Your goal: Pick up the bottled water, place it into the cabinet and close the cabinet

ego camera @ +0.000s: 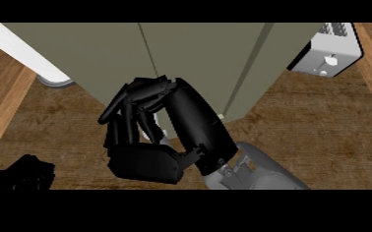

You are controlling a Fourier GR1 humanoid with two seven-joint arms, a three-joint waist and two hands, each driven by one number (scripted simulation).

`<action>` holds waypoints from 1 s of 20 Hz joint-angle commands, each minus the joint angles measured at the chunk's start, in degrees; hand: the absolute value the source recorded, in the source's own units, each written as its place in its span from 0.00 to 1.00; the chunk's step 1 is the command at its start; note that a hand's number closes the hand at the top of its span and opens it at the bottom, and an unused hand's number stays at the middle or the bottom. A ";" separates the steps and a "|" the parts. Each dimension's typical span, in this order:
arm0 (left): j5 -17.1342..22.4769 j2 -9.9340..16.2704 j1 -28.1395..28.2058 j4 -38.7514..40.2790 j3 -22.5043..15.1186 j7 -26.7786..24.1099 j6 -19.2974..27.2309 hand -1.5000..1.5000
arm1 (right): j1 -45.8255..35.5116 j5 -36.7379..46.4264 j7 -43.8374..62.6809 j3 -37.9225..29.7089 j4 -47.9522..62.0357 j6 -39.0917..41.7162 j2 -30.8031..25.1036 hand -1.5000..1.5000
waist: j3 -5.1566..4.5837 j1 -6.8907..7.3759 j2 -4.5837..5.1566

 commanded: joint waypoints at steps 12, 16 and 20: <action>-0.83 -0.46 5.14 -2.27 3.04 -0.68 -3.91 1.00 | -11.99 -12.20 -20.09 -21.65 39.58 21.88 -3.46 1.00 | 0.06 -0.25 0.30; 1.26 2.19 4.02 -1.68 5.55 1.37 -5.88 1.00 | -13.43 -12.55 -21.57 -22.50 41.65 24.16 -4.99 1.00 | 0.04 -0.29 0.42; 0.27 0.35 1.85 -2.19 3.91 1.90 -4.01 1.00 | -12.73 -12.33 -25.27 -22.64 44.58 26.71 -6.29 1.00 | 0.07 -0.34 0.92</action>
